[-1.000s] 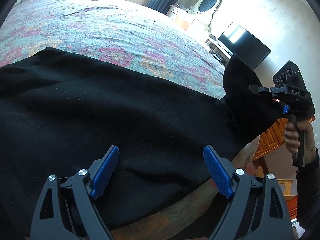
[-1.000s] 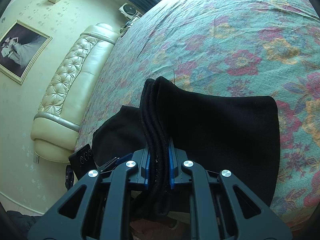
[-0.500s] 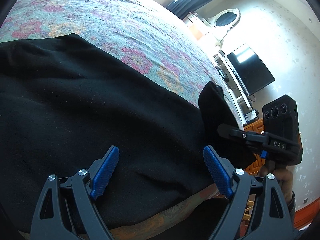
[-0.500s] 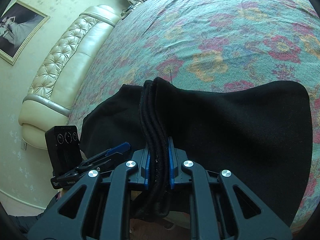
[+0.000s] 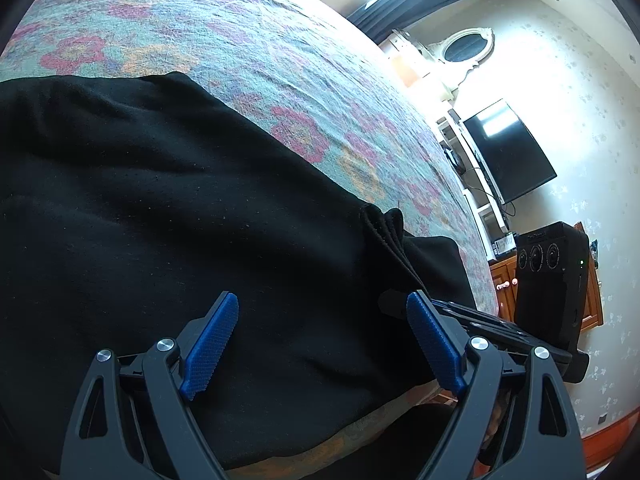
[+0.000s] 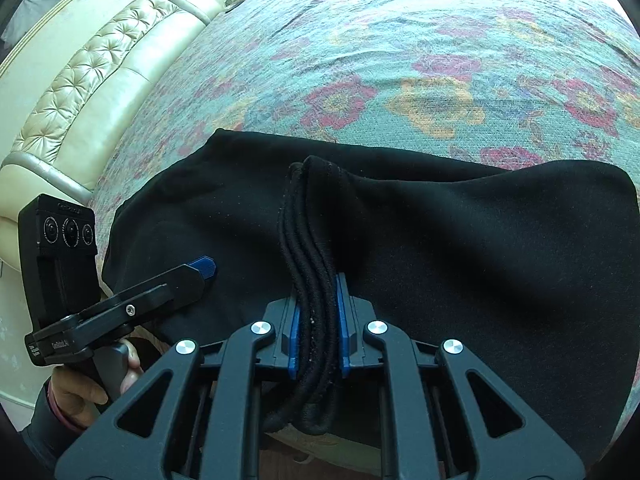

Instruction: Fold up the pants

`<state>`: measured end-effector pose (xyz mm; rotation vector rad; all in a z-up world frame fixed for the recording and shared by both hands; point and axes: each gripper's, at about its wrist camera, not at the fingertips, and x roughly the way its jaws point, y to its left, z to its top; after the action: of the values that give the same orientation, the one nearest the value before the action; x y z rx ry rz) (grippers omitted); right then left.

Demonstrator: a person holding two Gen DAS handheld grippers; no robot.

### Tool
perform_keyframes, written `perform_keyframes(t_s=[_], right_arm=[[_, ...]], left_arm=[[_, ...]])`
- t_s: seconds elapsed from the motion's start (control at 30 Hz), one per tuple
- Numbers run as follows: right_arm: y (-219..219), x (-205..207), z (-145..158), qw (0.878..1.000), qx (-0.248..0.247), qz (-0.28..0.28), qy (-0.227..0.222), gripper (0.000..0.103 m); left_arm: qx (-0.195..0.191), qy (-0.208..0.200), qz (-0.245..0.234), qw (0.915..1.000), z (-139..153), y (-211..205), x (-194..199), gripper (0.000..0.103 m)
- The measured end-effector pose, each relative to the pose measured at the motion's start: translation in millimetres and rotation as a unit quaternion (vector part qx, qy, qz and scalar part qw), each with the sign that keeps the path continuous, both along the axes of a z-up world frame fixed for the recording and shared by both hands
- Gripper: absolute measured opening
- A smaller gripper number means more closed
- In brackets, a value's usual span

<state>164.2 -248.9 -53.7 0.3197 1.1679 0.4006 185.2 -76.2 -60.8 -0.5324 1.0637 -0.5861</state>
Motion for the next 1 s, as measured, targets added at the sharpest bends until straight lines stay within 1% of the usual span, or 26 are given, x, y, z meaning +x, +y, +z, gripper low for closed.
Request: perform_keyframes(t_s=[0.2, 0.33, 0.43, 0.5, 0.63, 0.7, 0.8, 0.9, 0.97, 1.0], right_arm=[[6.0, 3.3, -3.0, 1.000, 0.009, -0.007, 0.000, 0.014], [14.2, 5.5, -5.9, 1.000, 0.001, -0.003, 0.002, 0.015], [18.4, 5.0, -10.4, 1.000, 0.002, -0.002, 0.003, 0.018], [19.0, 3.2, -12.1, 1.000, 0.019, -0.003, 0.004, 0.030], [19.0, 0.8, -13.5, 0.999, 0.047, -0.013, 0.004, 0.039], [20.1, -3.4, -12.9, 0.998, 0.059, -0.014, -0.001, 0.046], [22.6, -13.1, -10.8, 0.997, 0.071, -0.010, -0.014, 0.050], [21.7, -20.3, -10.9, 0.995, 0.091, -0.015, -0.024, 0.055], [20.4, -24.2, -9.4, 0.993, 0.110, -0.021, -0.028, 0.055], [20.6, -27.0, -8.0, 0.993, 0.112, -0.022, -0.032, 0.055]], left_arm=[[-0.001, 0.001, 0.001, 1.0000, 1.8, 0.1, 2.0, 0.085], [0.000, 0.001, 0.003, 1.0000, 1.7, 1.3, 3.3, 0.085], [0.000, 0.001, 0.004, 1.0000, 1.8, 2.5, 4.2, 0.085], [-0.002, 0.001, 0.004, 1.0000, 2.0, 3.2, 3.6, 0.085], [-0.005, 0.003, 0.008, 1.0000, 2.7, 5.6, 5.7, 0.085], [-0.005, -0.001, 0.019, 0.9998, 5.7, 8.3, 6.1, 0.085], [-0.014, -0.004, 0.036, 0.9992, 10.9, 12.9, 9.9, 0.085], [-0.014, -0.013, 0.031, 0.9993, 18.8, 10.2, 17.5, 0.085], [-0.016, -0.026, 0.023, 0.9993, 25.9, 7.1, 23.7, 0.085], [-0.016, -0.033, 0.019, 0.9991, 30.7, 4.9, 27.1, 0.085]])
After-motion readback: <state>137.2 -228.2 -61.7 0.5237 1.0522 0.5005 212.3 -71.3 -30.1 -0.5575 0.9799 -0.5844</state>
